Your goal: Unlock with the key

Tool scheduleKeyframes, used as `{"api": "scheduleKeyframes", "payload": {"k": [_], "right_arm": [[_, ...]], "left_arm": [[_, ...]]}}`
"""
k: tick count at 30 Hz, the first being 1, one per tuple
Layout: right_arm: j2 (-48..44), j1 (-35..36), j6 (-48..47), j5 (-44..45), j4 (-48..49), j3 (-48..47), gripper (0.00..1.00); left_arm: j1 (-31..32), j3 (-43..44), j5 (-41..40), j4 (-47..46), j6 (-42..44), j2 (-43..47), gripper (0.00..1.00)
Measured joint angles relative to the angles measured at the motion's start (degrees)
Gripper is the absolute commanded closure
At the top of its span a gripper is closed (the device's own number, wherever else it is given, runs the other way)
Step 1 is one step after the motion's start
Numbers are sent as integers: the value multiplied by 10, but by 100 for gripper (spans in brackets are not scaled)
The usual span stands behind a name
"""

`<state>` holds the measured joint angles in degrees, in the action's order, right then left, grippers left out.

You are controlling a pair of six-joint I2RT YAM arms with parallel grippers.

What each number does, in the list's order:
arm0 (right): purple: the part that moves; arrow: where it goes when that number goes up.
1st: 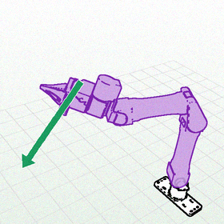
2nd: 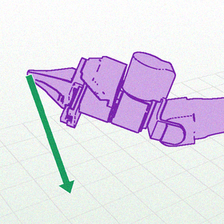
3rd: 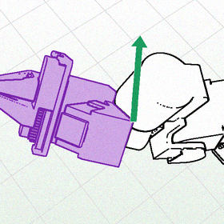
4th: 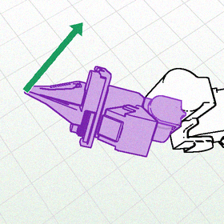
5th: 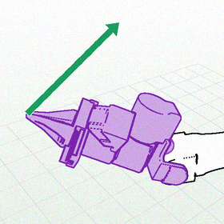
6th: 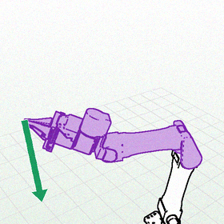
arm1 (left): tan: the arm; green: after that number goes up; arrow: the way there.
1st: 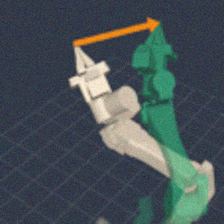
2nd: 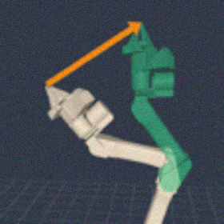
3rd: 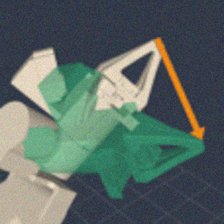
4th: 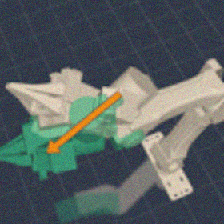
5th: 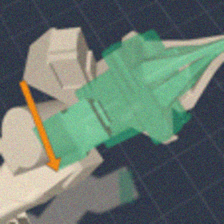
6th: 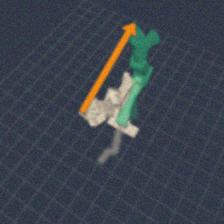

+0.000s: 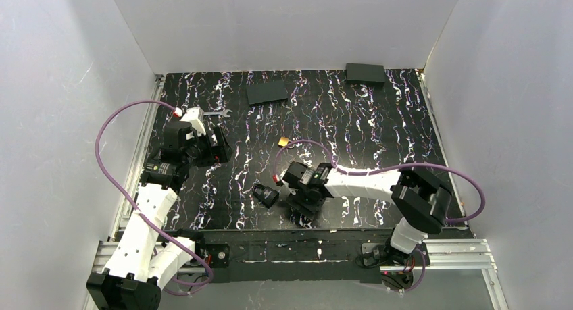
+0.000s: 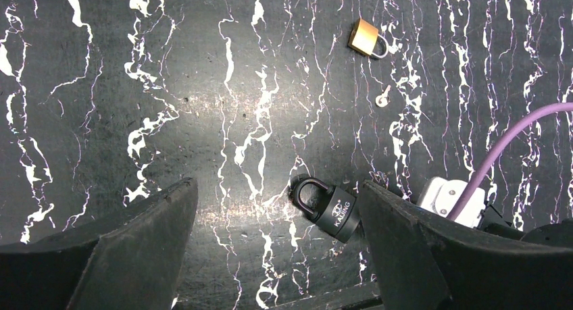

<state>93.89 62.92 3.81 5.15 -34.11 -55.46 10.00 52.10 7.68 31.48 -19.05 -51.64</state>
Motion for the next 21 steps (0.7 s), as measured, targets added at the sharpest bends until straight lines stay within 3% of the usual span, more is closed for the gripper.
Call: {"api": "scheduleKeyframes", "payload": {"k": [6,17,21], "right_arm": [[25,4,-17,-8,-15,-25,49],[47,17,-15,-3,-36,-50,87],[47,17,24,5,-36,-50,90]], "left_arm": [[0,0,0,0,0,0,14],[0,0,0,-2,0,5,15],[0,0,0,-2,0,5,15]]}}
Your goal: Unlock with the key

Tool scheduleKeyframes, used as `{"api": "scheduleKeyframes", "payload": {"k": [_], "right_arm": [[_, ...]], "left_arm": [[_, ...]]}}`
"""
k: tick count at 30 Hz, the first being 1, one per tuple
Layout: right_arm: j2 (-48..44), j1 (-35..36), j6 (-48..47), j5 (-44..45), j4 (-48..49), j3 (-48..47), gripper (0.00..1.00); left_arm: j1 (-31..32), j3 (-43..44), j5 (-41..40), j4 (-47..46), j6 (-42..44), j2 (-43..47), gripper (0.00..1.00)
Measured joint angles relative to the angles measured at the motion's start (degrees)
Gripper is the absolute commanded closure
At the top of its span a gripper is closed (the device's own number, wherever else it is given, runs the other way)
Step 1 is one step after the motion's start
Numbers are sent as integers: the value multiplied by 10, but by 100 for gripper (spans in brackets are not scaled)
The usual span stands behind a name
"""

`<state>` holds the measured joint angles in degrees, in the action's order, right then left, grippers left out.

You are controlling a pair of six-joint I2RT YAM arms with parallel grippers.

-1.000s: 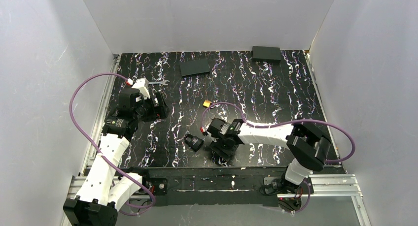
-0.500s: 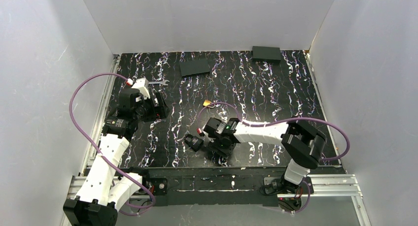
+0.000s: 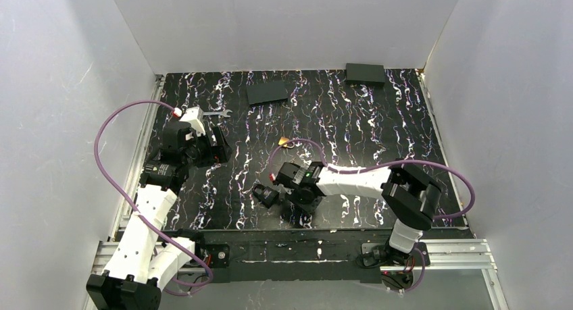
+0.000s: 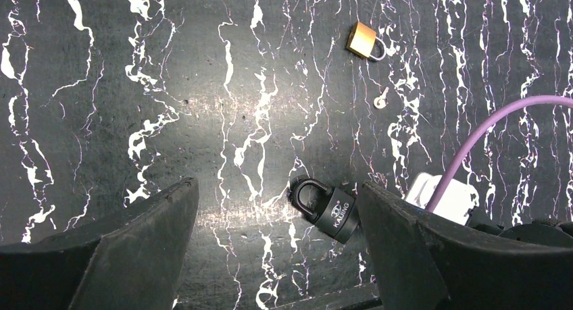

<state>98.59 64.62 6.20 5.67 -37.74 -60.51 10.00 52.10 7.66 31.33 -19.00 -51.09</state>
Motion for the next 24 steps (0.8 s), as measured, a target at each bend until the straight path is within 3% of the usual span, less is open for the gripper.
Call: {"api": "scheduleKeyframes", "payload": {"k": [4,5,7,9,11,18,24], "right_arm": [[-3,2,109,37,-5,0,86],[-3,4,153,50,-7,0,80],[-4,5,223,65,-10,0,61],[-4,4,288,76,-9,-1,30],[-4,4,337,82,8,-3,20],[17,2,367,99,42,-68,19],[26,2,273,103,13,-116,23]], "left_arm": [[0,0,0,0,0,0,15],[0,0,0,0,0,0,15],[0,0,0,0,0,0,15],[0,0,0,0,0,0,15],[0,0,0,0,0,0,15],[0,-1,0,0,0,0,15],[0,-1,0,0,0,4,15]]}}
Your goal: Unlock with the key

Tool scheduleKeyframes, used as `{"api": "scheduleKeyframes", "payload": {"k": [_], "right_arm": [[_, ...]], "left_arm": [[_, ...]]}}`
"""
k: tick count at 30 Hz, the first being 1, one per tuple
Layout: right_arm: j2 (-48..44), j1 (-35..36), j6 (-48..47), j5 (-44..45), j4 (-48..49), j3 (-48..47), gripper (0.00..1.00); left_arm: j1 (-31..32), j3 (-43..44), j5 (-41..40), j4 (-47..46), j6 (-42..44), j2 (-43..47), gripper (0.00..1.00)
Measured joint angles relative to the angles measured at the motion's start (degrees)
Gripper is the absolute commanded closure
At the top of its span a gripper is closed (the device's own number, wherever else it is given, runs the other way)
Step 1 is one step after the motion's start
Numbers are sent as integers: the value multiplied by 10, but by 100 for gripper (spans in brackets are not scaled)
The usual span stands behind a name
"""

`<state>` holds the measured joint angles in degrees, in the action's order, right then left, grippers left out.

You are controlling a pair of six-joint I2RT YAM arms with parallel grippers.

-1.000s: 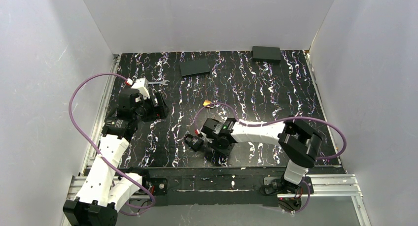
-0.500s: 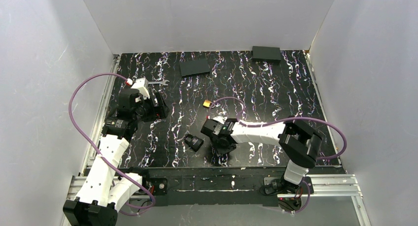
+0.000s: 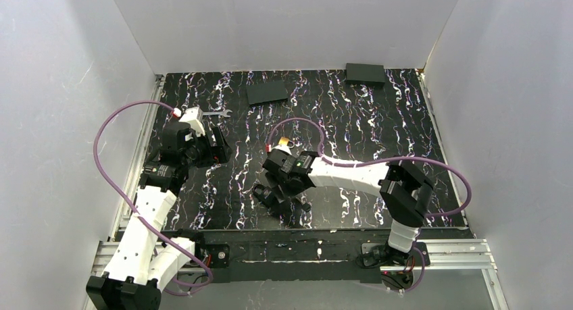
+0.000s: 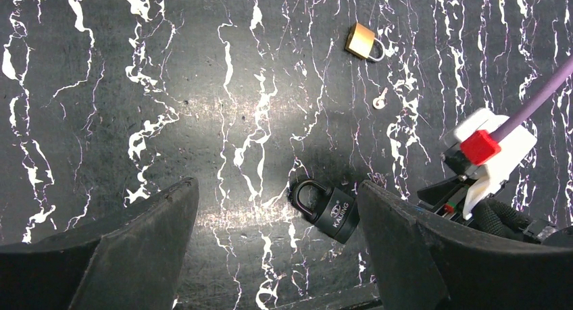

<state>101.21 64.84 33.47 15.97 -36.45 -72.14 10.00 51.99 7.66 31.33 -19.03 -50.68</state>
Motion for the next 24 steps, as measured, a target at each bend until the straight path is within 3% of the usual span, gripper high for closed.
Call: {"api": "scheduleKeyframes", "payload": {"k": [6,13,24], "right_arm": [[0,0,-81,4,-28,13,30],[-3,-1,-98,-19,-21,64,43],[-14,-3,-80,-35,5,94,47]], "left_arm": [[0,-1,0,0,0,4,15],[0,-1,0,0,0,4,15],[0,-2,-2,0,1,4,15]]}}
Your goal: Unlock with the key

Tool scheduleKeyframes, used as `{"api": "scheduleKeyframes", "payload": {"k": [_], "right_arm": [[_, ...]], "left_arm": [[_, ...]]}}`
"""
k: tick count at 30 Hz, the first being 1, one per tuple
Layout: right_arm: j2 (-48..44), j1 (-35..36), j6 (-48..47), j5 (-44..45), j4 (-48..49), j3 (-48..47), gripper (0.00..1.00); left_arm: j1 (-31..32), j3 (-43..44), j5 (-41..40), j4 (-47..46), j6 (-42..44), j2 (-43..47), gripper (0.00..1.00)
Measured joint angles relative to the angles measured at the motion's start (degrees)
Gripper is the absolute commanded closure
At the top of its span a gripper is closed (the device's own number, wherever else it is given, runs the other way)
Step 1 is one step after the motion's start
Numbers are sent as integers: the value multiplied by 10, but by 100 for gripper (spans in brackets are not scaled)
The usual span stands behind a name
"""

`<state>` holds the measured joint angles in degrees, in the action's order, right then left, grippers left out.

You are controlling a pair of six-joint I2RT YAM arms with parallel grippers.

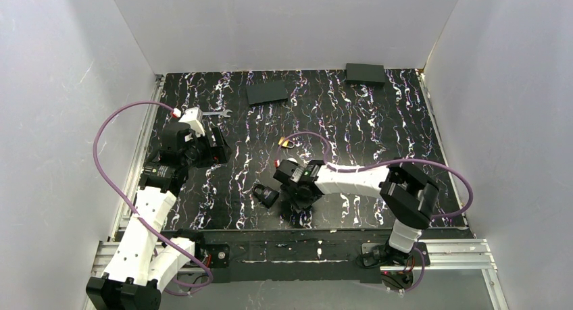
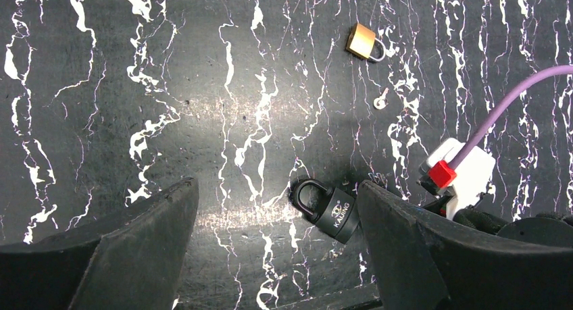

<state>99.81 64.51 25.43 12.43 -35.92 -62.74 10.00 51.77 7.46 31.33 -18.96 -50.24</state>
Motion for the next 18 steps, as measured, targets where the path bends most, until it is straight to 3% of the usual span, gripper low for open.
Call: {"api": "scheduleKeyframes", "payload": {"k": [5,18], "right_arm": [[-14,0,8,-9,16,20,52],[-30,0,18,-12,43,42,79]], "left_arm": [[0,0,0,0,1,0,15],[0,-1,-1,0,1,0,15]]}}
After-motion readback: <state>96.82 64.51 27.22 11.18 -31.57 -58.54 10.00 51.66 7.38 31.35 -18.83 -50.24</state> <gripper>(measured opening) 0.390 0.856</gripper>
